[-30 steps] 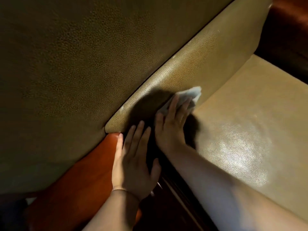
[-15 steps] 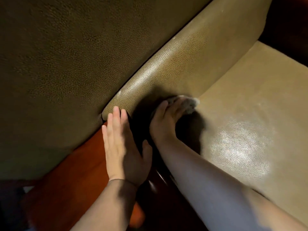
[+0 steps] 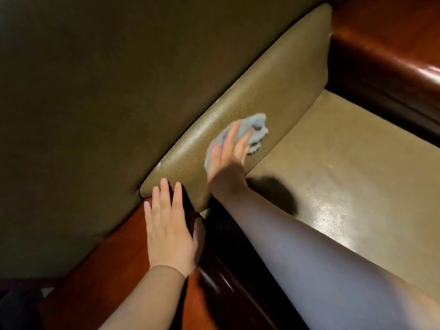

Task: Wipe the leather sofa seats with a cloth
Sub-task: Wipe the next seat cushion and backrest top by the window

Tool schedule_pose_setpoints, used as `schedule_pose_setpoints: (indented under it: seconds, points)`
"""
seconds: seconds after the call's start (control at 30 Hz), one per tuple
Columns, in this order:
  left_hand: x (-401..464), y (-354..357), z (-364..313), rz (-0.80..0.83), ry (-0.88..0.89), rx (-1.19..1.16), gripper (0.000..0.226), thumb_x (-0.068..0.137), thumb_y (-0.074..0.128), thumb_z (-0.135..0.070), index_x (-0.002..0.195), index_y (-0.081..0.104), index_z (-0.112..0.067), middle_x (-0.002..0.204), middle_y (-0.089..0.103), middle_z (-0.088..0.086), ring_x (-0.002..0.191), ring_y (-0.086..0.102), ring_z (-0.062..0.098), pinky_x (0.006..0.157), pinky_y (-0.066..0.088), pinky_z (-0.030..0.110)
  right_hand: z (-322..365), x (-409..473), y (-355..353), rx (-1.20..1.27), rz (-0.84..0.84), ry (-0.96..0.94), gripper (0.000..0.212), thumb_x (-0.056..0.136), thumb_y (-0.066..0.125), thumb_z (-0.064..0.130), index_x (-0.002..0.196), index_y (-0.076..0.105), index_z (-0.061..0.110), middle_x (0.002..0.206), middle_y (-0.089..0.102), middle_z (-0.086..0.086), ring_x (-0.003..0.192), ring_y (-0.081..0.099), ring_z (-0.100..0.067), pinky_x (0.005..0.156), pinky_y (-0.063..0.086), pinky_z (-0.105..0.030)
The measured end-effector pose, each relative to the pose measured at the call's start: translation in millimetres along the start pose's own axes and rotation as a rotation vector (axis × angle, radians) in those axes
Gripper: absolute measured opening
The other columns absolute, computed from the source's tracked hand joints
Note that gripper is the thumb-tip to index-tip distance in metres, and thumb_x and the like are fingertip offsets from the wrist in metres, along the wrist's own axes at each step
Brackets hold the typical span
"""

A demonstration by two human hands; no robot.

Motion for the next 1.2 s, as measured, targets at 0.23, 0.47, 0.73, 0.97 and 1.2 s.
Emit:
schedule_pose_setpoints:
  seconds: [0.23,0.47,0.73,0.97,1.2]
  points:
    - [147.8,-57.7,-87.6,-0.130,0.599,0.270,0.074,0.098,0.044,-0.038,0.163,0.031,-0.004,0.172,0.023,0.016,0.160,0.018,0.033,0.131,0.015,0.045,12.8,87.1,-46.6,-0.099,-0.071,-0.277,0.062,0.109,0.023,0.043,0.166,-0.001,0.035,0.172,-0.019,0.010,0.158,-0.022,-0.021,0.130,-0.001,-0.046]
    - [173.9,-20.6,-119.1,-0.202,0.843,0.524,0.089,0.097,0.051,-0.054,0.165,0.023,-0.003,0.173,0.015,0.019,0.161,0.015,0.037,0.130,0.016,0.051,-130.6,119.9,-58.5,-0.101,-0.381,-0.061,0.035,0.107,0.040,0.004,0.141,0.037,-0.005,0.157,0.029,-0.040,0.144,0.031,-0.061,0.115,0.034,-0.065]
    - [175.2,-19.2,-120.0,-0.250,0.882,0.448,0.084,0.100,0.048,-0.051,0.160,0.027,0.005,0.169,0.022,0.026,0.158,0.024,0.042,0.128,0.023,0.054,-11.1,158.9,-96.5,0.001,-0.309,-0.277,0.061,0.108,0.034,0.032,0.165,0.022,0.016,0.174,0.007,0.001,0.160,-0.009,-0.023,0.129,0.011,-0.050]
    - [176.0,-17.9,-120.2,-0.264,0.881,0.487,0.086,0.098,0.052,-0.052,0.160,0.032,0.005,0.170,0.023,0.025,0.157,0.026,0.042,0.126,0.026,0.056,-166.6,165.3,-93.3,0.229,-0.383,0.430,0.086,0.101,0.008,0.055,0.161,0.017,-0.005,0.169,0.015,-0.027,0.159,0.011,-0.037,0.127,-0.001,-0.035]
    - [174.4,-17.1,-120.1,-0.283,0.886,0.497,0.084,0.098,0.049,-0.051,0.158,0.034,0.006,0.168,0.026,0.026,0.156,0.028,0.042,0.127,0.025,0.055,-24.3,169.3,-105.7,0.043,-0.260,-0.251,0.063,0.109,0.033,0.038,0.167,0.013,0.023,0.173,-0.015,-0.002,0.156,-0.024,-0.030,0.128,-0.006,-0.050]
Point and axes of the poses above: each hand's wrist, its own x-axis towards the middle knuckle, its own y-axis out of the palm, z = x × y, the point moved 8 cm from there along x, towards the middle knuckle
